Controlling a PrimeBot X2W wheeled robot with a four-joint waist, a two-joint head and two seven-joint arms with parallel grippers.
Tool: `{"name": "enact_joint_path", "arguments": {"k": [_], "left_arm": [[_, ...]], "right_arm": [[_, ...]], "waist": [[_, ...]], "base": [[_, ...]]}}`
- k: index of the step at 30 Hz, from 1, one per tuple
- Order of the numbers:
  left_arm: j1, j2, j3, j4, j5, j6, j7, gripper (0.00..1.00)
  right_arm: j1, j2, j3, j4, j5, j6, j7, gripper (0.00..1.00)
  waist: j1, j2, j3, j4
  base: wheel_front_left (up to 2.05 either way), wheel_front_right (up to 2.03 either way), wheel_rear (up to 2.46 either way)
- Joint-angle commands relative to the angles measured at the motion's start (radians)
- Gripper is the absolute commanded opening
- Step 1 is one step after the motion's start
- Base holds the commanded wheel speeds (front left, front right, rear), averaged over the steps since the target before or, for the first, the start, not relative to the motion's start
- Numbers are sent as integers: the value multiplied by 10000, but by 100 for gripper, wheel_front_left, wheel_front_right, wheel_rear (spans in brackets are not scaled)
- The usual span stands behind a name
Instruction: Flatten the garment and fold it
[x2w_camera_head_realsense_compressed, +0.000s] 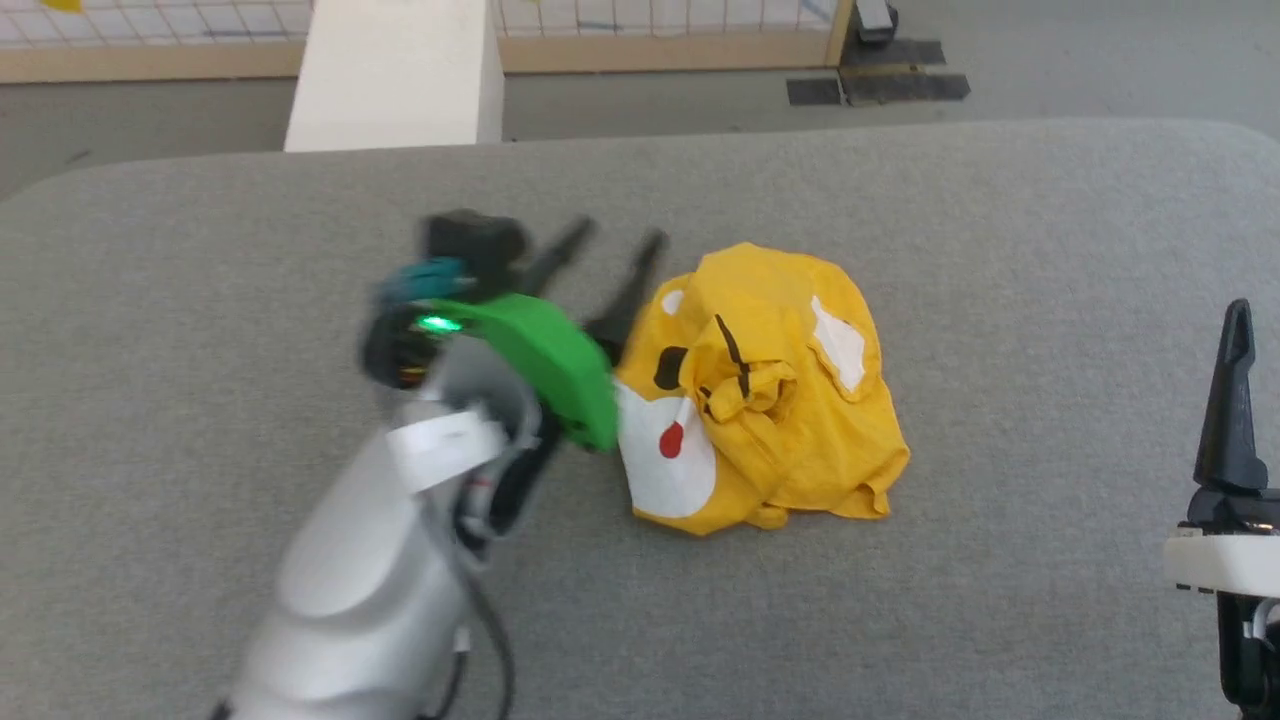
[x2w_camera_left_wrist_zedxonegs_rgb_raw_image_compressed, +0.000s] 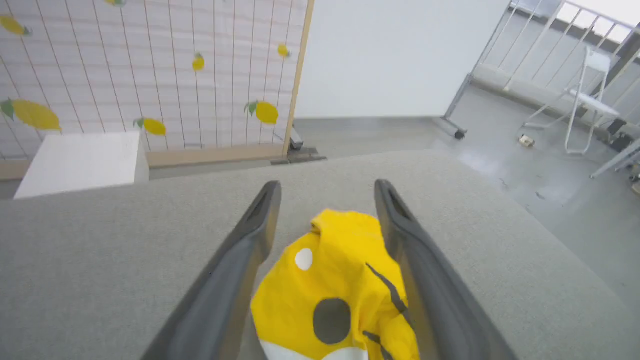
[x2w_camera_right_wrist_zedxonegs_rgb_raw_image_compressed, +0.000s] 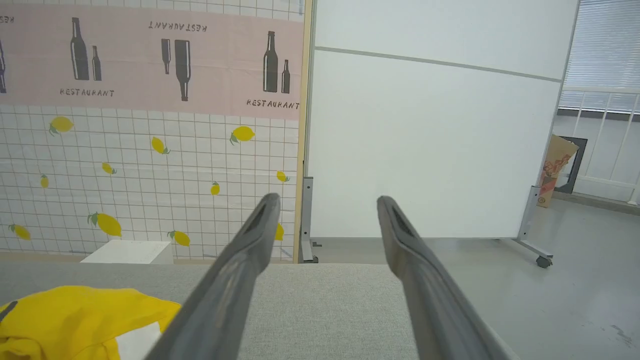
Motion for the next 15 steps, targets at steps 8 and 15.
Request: {"name": "enact_joint_path", "arguments": {"k": [8,15], "left_arm": [[2719,1922,1780,-3261,1440,1948,-2862,100],[5253,2088,2229,-4690,2624,2859,-3795,100]], "right_arm": [[407,9,38,-53,100,-17,-56,100],[547,9,163,33,191,-17,-57,100]], "waist": [[0,-1,-216,540],[0,-1,-166,547]], "base": [[0,0,0],[0,0,0]]}}
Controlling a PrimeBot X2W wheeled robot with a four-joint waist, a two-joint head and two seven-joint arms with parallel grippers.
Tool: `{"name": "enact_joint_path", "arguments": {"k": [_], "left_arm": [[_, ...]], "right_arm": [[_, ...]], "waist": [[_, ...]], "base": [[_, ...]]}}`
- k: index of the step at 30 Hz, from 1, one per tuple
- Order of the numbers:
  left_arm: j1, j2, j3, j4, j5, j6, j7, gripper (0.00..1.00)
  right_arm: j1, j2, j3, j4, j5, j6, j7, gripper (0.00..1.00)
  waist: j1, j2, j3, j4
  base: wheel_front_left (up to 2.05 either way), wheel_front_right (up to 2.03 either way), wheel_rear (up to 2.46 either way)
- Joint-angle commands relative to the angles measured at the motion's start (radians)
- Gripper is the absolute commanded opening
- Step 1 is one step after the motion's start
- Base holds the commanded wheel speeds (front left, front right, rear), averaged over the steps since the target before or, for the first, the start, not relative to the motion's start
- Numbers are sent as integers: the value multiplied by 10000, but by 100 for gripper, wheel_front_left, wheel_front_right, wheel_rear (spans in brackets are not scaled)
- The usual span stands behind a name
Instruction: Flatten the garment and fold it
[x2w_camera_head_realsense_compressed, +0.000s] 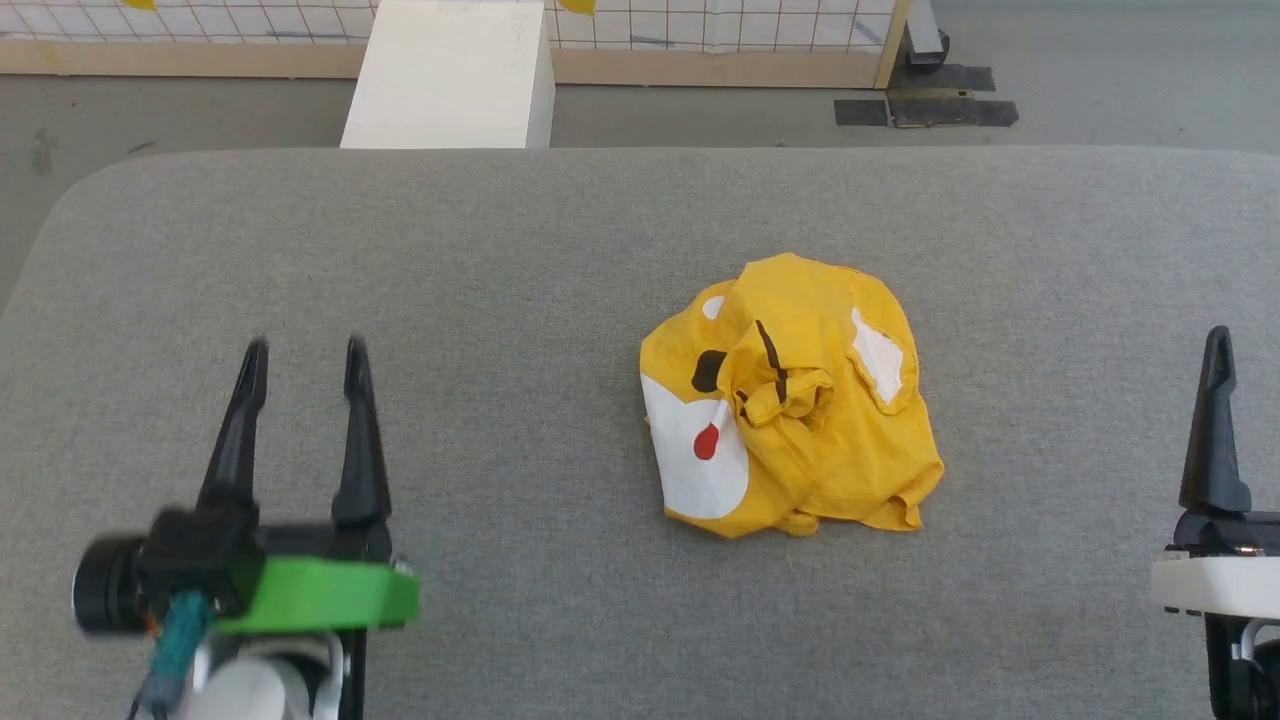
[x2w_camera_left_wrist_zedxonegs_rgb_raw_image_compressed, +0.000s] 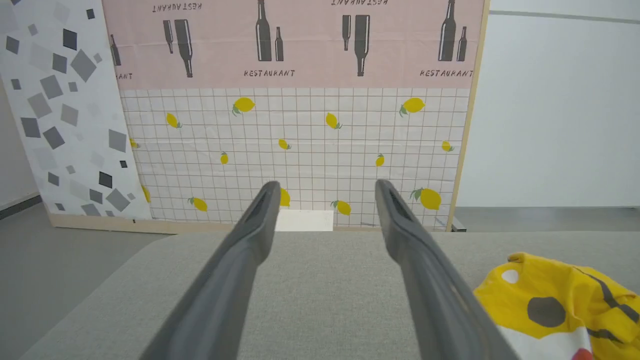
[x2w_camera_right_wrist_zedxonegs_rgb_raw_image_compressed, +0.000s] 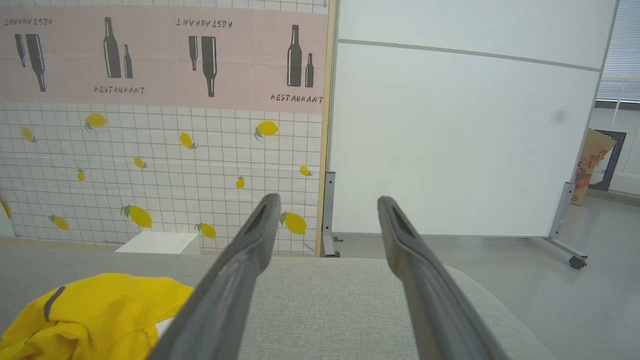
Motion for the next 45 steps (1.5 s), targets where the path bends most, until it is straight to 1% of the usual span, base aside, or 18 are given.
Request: {"name": "enact_joint_path", "arguments": {"k": [1,3,7,8,12,15,17,18,19,25,28,29,31,33,36,40,45], "left_arm": [[467,-68,115,-155,272,128,-75,100],[959,-153,180,-364,777,181,-84,100],[1592,-650,241,-418,1077,75,-88,100],[1643,-820,291,-446,1078,-1,-88,100],[1632,-1189,381,-376,1254,-384,-89,100],[1550,-1338,466,-255,1434,-599,-90,100],[1524,-1450,539,-199,1527,-703,-90,100],[1533,-1521,606,-131,1621,-806,-90,100],[1542,-1579,663,-115,1653,-840,-90,100],[1370,-1956,846,-52,1774,-1149,-91,100],[1178,-2156,830,66,1871,-1338,-91,100],[1085,-2230,805,116,1905,-1429,-91,100],[920,-2361,766,203,1972,-1564,-91,100],[780,-2483,711,306,2027,-1689,-91,100],[589,-2632,644,433,2107,-1837,-91,100],[352,-2816,573,580,2163,-2009,-91,100],[159,-2954,575,692,2185,-2118,-91,100]], "right_arm": [[170,5,63,32,81,-17,-57,100],[221,5,87,71,104,-17,-57,100],[331,5,98,207,181,-17,-57,100],[331,5,102,243,228,-17,-57,100],[66,5,149,343,486,-17,-11,100],[-476,5,283,268,640,-17,408,100],[-999,5,490,243,788,-17,1018,100],[-1558,-109,780,287,1029,-17,1953,100],[-1945,-245,914,337,1258,-17,2483,100],[-3851,-1393,1784,887,2175,-17,5397,100],[-4660,-1675,2024,1344,2529,-17,6590,100],[-4903,-1906,2237,1537,2511,-17,7046,100],[-5286,-2295,2647,1848,2524,-17,7668,100],[-5556,-2521,2833,2273,2572,-17,8320,100],[-5752,-2977,3231,2765,2239,-17,9116,100],[-5709,-2985,3070,3432,2363,-17,9996,100],[-5416,-2904,2824,3888,2492,-17,10480,100]], "waist": [[0,0,-3,-42],[0,0,-17,-72],[0,0,-61,-28],[0,0,-71,2],[0,0,-39,190],[0,0,72,343],[0,0,194,448],[0,0,333,540],[0,0,436,587],[0,0,1230,869],[0,0,1644,1021],[0,0,1815,1104],[0,0,2090,1238],[0,0,2345,1375],[0,0,2669,1579],[0,0,3054,1907],[0,0,3278,2260]], "base": [[0,0,0],[0,0,0],[0,0,0],[0,0,0],[0,0,0],[0,0,0],[0,0,0],[0,0,0],[0,0,0],[0,0,0],[0,0,0],[0,0,0],[0,0,0],[0,0,0],[0,0,0],[0,0,0],[0,0,0]]}}
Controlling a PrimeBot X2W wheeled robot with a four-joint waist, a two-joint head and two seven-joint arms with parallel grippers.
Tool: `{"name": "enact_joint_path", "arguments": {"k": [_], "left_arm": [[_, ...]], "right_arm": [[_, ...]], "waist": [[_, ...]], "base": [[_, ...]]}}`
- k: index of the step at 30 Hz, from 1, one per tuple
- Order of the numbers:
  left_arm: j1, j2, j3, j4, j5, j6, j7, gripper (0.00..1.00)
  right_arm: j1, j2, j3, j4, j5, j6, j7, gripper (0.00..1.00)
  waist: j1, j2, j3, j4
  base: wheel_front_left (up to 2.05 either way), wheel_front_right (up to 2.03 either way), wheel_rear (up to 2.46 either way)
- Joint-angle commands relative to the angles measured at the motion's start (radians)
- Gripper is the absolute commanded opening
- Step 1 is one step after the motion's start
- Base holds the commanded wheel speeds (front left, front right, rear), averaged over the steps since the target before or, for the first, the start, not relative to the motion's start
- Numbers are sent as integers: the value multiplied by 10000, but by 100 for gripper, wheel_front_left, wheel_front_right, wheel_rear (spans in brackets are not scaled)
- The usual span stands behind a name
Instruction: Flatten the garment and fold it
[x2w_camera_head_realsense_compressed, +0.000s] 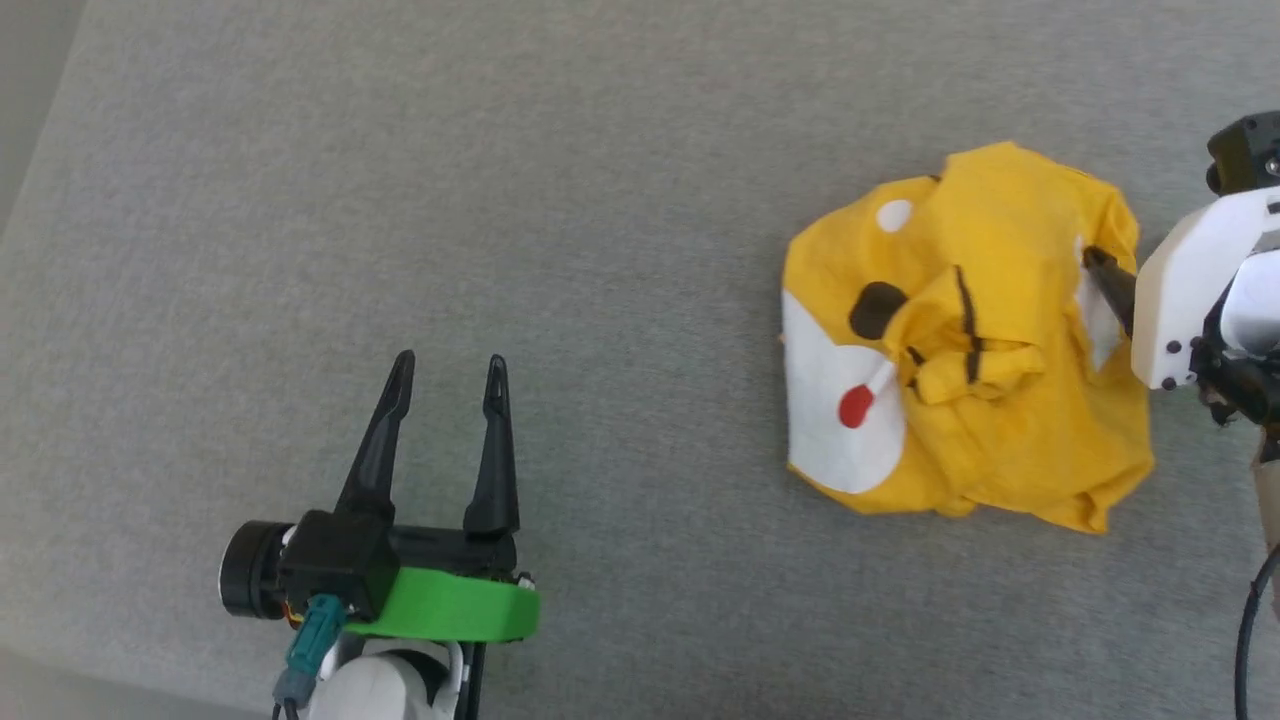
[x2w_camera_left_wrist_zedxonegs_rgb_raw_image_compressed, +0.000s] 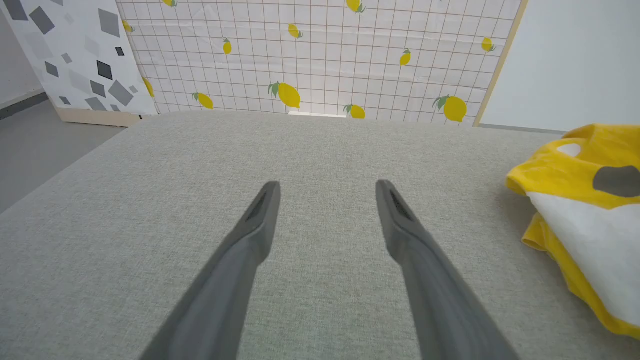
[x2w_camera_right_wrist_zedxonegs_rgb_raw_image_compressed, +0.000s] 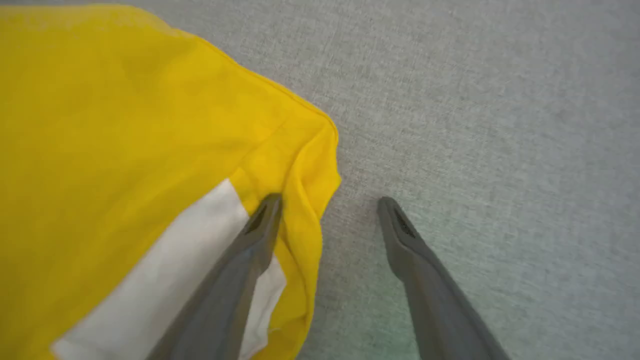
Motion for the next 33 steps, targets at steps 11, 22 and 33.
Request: {"name": "enact_joint_path", "arguments": {"k": [11,22,33], "left_arm": [[-66,-138,293,222,209,-107,-45,100],[463,-161,684,319,260,-222,-45,100],[926,-170,857,330,325,-403,-45,100]], "right_arm": [[26,20,-288,73,-143,-15,-821,0],[-1086,-922,-1635,-825,-502,-15,-2022,0],[3137,-147,-3544,-2237,-460,-15,-1045,0]], "waist": [[-1,0,-335,191],[-1,0,-1639,-310],[-1,0,-1923,-689]], "base": [[0,0,0],[0,0,0],[0,0,0]]}}
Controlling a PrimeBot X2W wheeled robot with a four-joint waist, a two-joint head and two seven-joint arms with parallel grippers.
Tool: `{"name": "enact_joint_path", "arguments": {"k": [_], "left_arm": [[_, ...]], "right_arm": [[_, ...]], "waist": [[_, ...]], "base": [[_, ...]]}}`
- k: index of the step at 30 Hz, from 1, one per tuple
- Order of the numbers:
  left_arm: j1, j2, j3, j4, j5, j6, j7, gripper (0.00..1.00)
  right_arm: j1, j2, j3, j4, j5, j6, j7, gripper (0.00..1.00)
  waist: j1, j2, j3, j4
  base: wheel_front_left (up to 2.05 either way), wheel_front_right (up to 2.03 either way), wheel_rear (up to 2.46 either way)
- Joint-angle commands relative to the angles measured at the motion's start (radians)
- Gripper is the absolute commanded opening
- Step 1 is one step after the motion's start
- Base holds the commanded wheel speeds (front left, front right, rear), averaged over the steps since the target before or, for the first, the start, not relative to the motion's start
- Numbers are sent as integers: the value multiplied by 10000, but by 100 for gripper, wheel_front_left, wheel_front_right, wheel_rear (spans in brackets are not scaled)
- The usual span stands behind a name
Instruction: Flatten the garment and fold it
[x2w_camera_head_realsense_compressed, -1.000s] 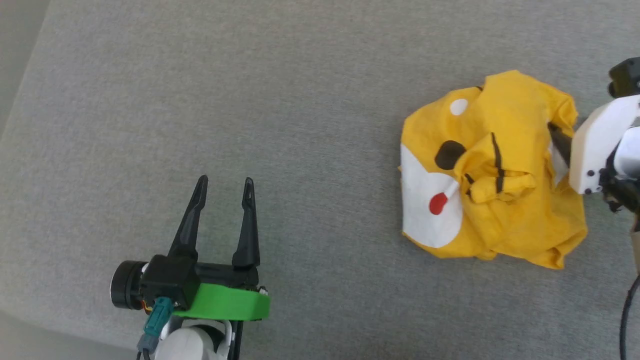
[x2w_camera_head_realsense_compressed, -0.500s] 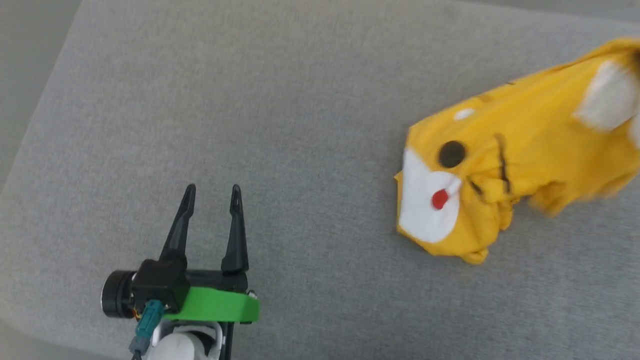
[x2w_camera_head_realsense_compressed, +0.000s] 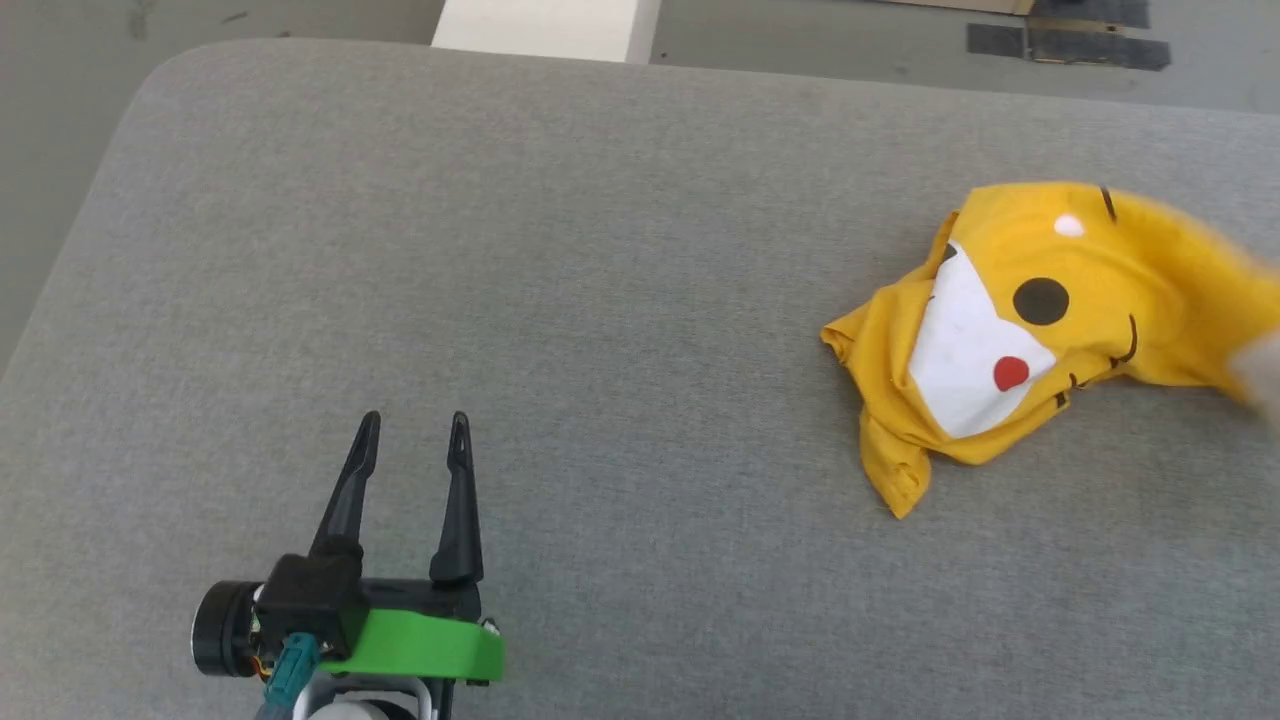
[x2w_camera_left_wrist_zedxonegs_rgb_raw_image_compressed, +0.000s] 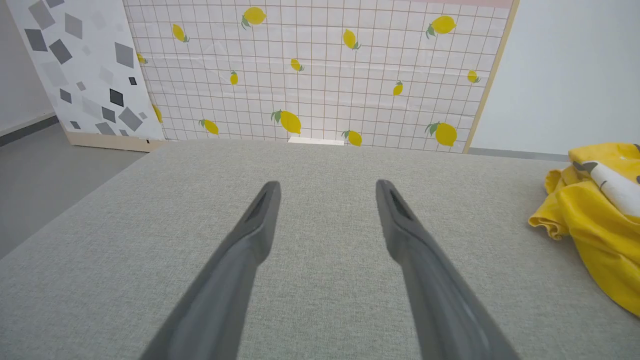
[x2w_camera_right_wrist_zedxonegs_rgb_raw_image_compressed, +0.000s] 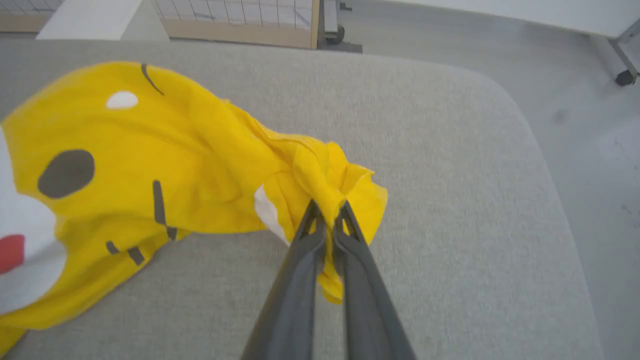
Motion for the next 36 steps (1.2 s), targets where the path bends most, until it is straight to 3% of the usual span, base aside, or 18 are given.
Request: {"name": "enact_joint_path", "arguments": {"k": [1,8,9,10,17,23,28,36], "left_arm": [[126,-53,46,2,49,-42,-45,100],[95,-57,5,185,94,-186,-45,100],[112,-58,2,220,96,-202,-45,100],[129,-58,7,253,98,-208,-45,100],[219,-60,47,327,109,-273,-45,100],[178,-63,77,243,120,-276,-45,100],[3,-67,-40,180,80,-237,-45,100],[-562,-72,-386,247,72,-207,-45,100]], "right_arm": [[631,309,-151,-95,158,-13,94,0],[3076,1149,-546,-179,132,-13,161,0],[3177,1194,-538,-145,94,-13,92,10],[3204,1189,-462,-165,69,-13,-26,100],[1965,1209,-59,-980,548,-13,-838,100],[297,867,930,-1323,843,-13,-470,100],[-1033,690,1316,-532,358,-13,-234,100],[-2304,607,1108,1413,-823,-13,277,100]], "waist": [[0,-1,-38,-128],[0,-1,-149,-375],[0,-1,-207,-413],[0,-1,-278,-447],[0,-1,-549,-558],[0,-1,-383,-452],[0,-1,105,-231],[0,-1,1157,231]], "base": [[0,0,0],[0,0,0],[0,0,0],[0,0,0],[0,0,0],[0,0,0],[0,0,0],[0,0,0]]}}
